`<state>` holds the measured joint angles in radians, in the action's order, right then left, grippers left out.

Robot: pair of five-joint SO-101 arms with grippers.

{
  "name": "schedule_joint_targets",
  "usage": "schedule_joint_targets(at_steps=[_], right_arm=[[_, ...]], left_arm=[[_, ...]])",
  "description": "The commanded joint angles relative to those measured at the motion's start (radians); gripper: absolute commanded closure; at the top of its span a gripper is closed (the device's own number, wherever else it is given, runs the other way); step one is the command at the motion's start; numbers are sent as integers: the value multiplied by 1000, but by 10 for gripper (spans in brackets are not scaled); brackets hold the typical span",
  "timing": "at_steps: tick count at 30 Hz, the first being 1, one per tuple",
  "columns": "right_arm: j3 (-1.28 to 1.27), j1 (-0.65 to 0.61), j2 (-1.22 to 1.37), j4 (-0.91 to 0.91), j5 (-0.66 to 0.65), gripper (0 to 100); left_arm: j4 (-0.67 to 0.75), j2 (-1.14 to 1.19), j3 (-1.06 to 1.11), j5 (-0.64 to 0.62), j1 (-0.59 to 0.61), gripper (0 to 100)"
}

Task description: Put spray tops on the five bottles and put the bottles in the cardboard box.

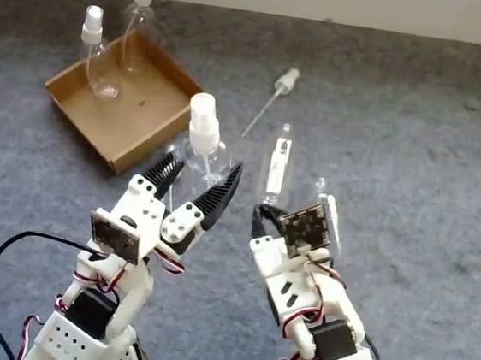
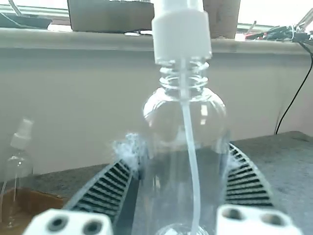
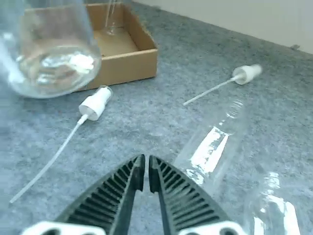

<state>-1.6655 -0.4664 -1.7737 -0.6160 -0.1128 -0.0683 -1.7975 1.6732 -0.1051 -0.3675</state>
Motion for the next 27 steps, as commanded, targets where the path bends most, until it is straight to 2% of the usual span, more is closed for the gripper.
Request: schedule_joint_targets(at_steps=[1, 8, 11, 14, 20, 27], right_arm=[[-5, -111, -13, 25, -15, 991], [4, -237, -15, 25, -17, 991], [4, -265, -15, 25, -40, 991], [4, -282, -15, 25, -153, 991], [7, -285, -16, 25, -169, 992], [59, -275, -16, 21, -169, 992]], left_arm=[[69, -16, 21, -9, 18, 916], [68, -16, 21, -12, 10, 916], [66, -16, 22, -94, 10, 916], [66, -16, 22, -178, 10, 916], [64, -10, 22, -199, 5, 916], [-41, -15, 22, -193, -136, 916]])
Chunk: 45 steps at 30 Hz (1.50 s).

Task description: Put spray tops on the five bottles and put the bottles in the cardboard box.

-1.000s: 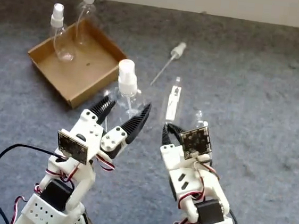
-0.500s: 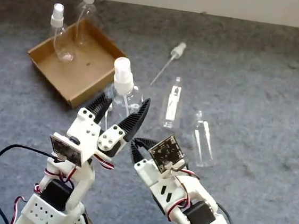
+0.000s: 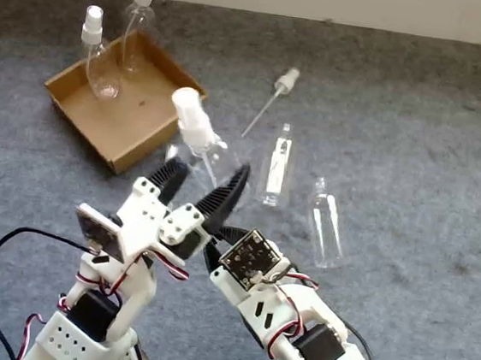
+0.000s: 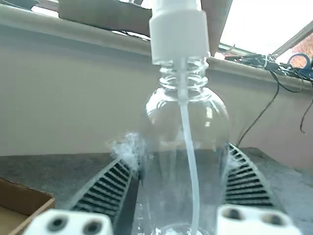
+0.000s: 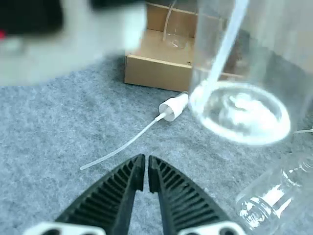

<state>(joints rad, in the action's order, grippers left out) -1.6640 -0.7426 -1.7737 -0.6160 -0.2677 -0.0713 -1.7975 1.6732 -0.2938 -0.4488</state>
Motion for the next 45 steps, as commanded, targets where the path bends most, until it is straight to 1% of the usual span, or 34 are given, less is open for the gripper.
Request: schedule_joint_targets(at_steps=[1, 4, 9, 12, 15, 20, 24, 27, 30, 33, 38, 41, 45], right_arm=[[62, 1, -16, 19, -14, 992], [64, 30, -16, 19, -14, 992], [70, 171, -16, 21, -14, 992], [71, 223, -16, 25, -14, 992], [71, 236, -16, 25, -14, 992], [93, 237, -16, 21, -14, 993], [97, 229, -16, 21, -14, 993], [104, 226, -16, 21, -14, 993], [104, 170, -16, 21, -14, 993], [104, 97, -16, 21, -14, 993], [105, 4, -16, 21, -18, 993], [137, -7, -16, 21, -18, 993], [196, -1, -16, 24, -20, 993]], left_arm=[[-43, -15, 22, -5, -64, 916], [-43, -15, 22, -5, -73, 916], [-46, -10, 22, -5, -73, 916], [-98, -13, 22, -5, -74, 916], [-126, -13, 22, -6, -74, 916], [-124, -15, 22, -9, -74, 916], [-117, -16, 19, -5, -64, 916], [-77, -16, 22, -5, -64, 916], [-34, -16, 22, -5, -30, 916], [-21, -16, 22, -5, 19, 916], [-26, -16, 22, -8, 31, 916], [-32, -10, 22, -9, 31, 916], [-87, -15, 22, -11, 30, 916]])
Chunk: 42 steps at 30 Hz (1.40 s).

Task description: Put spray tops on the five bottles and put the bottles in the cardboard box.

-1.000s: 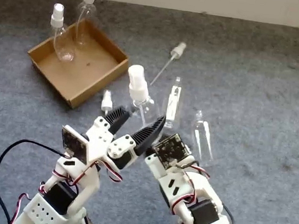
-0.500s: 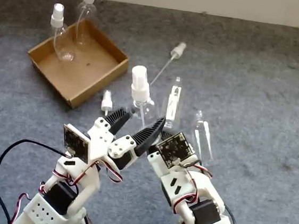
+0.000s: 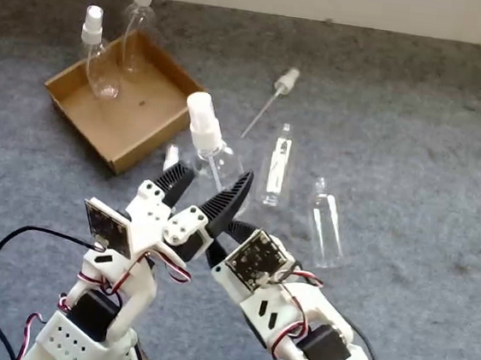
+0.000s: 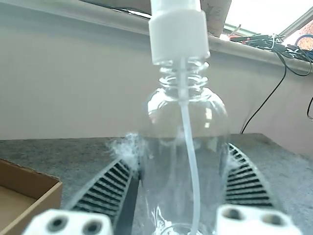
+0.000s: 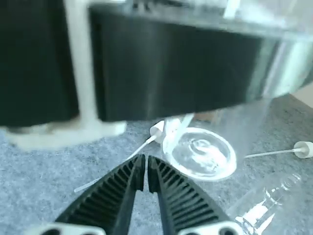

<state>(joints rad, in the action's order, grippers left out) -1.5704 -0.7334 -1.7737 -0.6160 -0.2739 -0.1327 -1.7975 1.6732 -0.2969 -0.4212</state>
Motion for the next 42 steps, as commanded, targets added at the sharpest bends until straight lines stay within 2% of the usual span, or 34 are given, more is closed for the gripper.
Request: schedule_joint_targets(at_steps=[1, 7, 17, 21, 28, 42], right_arm=[[116, -10, -16, 24, -14, 993], [120, -5, -16, 25, -14, 993], [120, 185, -16, 27, -15, 993], [117, 231, -16, 25, -9, 993], [35, 231, -16, 24, -9, 993], [-39, 231, -16, 24, -9, 993]], left_arm=[[-35, -15, 22, -8, 2, 916], [-43, -15, 22, -8, -21, 916], [-110, -16, 22, -2, -153, 916], [-109, -16, 22, -2, -148, 916], [-109, -16, 22, -2, -143, 916], [-107, -16, 16, -2, -21, 916]])
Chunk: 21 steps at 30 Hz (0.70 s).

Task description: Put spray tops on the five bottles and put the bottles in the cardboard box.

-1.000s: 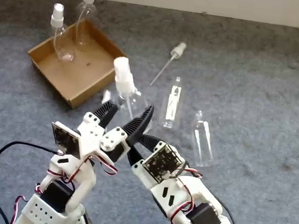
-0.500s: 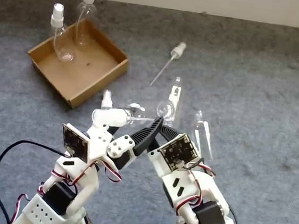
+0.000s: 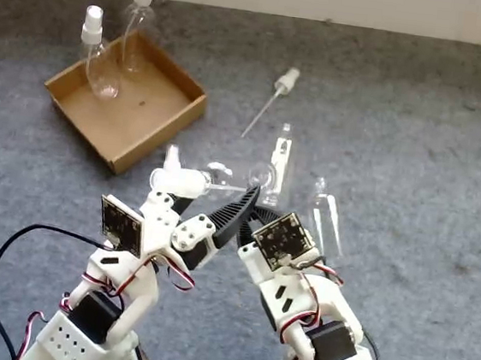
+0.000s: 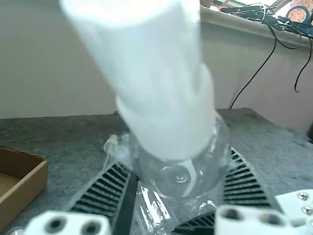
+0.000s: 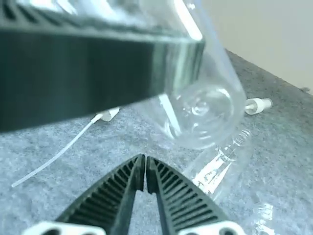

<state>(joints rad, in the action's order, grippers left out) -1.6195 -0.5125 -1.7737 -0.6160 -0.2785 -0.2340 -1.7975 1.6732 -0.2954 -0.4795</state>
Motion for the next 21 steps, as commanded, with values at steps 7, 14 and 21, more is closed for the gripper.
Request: schedule_joint_targets(at_steps=[7, 14, 21], right_arm=[[8, 10, -16, 24, -5, 993], [-45, 10, -15, 27, -8, 993], [-79, 10, -15, 27, -8, 993]], left_arm=[[-12, -16, 13, 141, 206, 916], [-152, -7, -139, 164, 314, 916], [-305, 24, -332, 279, 337, 915]])
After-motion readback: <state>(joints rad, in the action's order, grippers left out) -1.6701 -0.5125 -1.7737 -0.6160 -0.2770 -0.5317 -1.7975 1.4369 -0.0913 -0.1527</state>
